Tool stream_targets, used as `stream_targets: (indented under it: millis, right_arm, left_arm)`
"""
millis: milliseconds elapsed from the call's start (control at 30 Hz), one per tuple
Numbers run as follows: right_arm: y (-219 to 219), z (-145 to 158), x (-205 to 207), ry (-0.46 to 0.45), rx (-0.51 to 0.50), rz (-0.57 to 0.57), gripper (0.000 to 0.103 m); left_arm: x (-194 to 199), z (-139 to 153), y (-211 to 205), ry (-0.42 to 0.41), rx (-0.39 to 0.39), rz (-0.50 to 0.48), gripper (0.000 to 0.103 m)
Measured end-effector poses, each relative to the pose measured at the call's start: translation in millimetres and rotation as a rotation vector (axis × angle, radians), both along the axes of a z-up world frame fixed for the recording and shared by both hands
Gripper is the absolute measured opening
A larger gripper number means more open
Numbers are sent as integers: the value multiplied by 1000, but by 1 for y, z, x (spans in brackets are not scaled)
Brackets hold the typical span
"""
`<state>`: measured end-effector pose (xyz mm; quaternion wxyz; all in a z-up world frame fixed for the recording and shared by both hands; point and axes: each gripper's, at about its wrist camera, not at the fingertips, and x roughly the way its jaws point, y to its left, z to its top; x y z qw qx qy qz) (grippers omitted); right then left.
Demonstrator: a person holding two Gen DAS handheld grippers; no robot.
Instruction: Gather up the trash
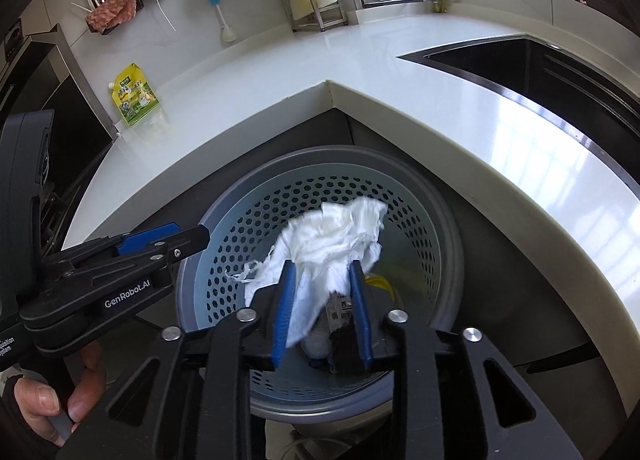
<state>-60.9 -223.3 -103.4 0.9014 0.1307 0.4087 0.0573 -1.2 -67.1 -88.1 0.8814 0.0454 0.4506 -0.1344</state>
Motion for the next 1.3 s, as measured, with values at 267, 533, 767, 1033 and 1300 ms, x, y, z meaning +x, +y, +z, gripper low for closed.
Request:
stream_targets:
  millis: [267,533,767,1033,1300]
  right_arm:
    - [-1,-1,1,4,-3,-7,39]
    - [-1,1,-1,-12,-22,-20,53]
    - [-3,2,-4,-27,-44,-48,64]
    - [-3,5,-7,-47,-58,-61,72]
    - [-4,6,-6,-47,-59,-75,75]
  left_arm:
    - [-1,3,4,-16,1,16,59]
    - [-3,9,6,-50,8,38,75]
    - [-6,15,9,-78,16,60,86]
    - [-9,22,12,-101,16,72,95]
    - [-8,21,14,-96,18,88,97]
